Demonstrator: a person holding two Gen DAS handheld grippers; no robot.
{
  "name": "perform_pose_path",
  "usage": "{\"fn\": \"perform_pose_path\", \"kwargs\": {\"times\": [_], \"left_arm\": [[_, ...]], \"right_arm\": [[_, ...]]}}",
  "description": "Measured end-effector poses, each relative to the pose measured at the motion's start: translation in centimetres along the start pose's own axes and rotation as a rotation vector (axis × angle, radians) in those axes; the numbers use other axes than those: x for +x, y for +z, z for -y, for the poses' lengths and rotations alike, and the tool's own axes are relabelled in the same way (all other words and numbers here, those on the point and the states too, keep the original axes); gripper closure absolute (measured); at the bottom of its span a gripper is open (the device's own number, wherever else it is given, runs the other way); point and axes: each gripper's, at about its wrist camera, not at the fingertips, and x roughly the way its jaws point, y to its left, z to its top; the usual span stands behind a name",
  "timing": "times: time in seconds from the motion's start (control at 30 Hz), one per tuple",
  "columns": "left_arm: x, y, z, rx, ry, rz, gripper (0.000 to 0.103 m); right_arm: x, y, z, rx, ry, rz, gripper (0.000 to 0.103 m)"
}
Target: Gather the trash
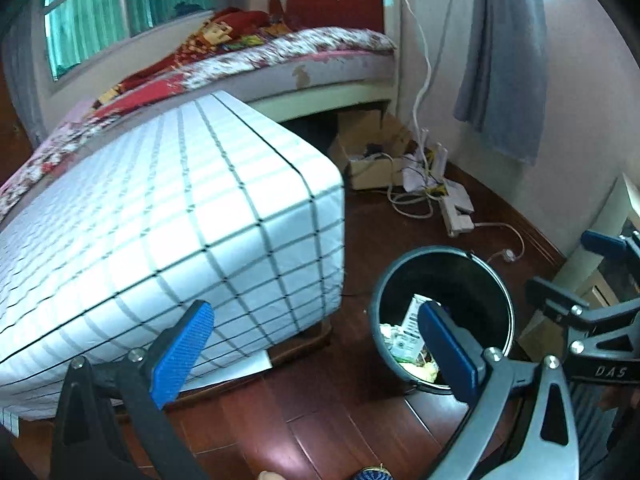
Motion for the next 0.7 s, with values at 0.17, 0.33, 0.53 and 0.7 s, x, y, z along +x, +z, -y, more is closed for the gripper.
{"fn": "perform_pose_path", "kwargs": {"times": [0.17, 0.33, 0.53, 0.7], "left_arm": [[-3.2, 0.4, -1.2, -0.007, 0.033, 0.042, 0.001], [-5.8, 0.9, -2.0, -0.038, 0.044, 0.080, 0.001], [-10.0, 0.9, -2.2, -0.056, 0.045, 0.123, 0.001], [-13.1, 0.8, -2.7, -0.079, 0.072, 0.173, 0.001]], "right_arm": [[-3.0, 1.4, -0.8, 0.012, -0.012, 0.050, 0.001], [-5.9, 2.3, -1.6, 0.024, -0.010, 0.087, 0.001], [-10.9, 3.2, -2.2, 0.029, -0.013, 0.163, 0.001], [-14.1, 3.9, -2.5, 0.018, -0.029, 0.217, 0.001]]}}
